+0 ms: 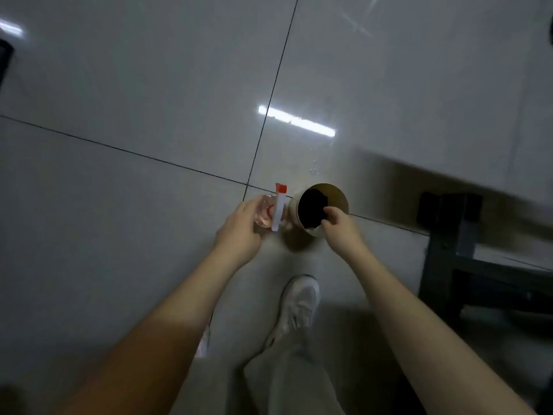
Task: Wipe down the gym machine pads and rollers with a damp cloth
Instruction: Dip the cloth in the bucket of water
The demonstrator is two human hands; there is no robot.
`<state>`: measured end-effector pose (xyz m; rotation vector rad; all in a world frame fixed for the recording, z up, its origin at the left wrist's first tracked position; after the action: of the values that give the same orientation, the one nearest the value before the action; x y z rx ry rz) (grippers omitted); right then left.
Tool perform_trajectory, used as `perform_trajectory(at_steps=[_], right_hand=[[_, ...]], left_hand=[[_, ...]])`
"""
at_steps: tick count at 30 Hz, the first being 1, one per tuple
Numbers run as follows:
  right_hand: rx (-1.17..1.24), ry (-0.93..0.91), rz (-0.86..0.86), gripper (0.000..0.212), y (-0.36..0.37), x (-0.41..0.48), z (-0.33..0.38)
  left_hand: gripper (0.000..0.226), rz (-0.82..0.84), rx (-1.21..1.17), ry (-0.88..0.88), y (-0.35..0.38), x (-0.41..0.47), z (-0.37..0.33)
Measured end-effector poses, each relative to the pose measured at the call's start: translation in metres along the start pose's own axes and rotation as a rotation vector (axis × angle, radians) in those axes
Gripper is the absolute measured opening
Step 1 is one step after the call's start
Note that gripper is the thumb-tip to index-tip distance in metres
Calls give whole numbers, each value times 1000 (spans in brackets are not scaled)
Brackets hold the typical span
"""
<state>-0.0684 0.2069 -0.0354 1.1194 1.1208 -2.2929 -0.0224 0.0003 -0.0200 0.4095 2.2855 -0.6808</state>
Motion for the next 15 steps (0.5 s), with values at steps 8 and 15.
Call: perform_trajectory(at_steps=[8,15], right_hand=[[-513,-18,112,76,26,86,-19],[-591,-8,63,72,49,110,-24]], left_hand=[[94,-91,250,202,18,66,13],[103,-113,258,328,29,95,18]])
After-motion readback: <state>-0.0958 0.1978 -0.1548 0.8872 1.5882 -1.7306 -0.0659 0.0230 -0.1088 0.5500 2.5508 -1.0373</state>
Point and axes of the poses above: each hand's wrist, its own x-axis towards the middle knuckle, its own y-axis out of the palm, z = x × y, the point moved 3 cm from there along x, towards the middle knuckle, and after that the axes turned 6 degrees about z, right-handed, at the moved point
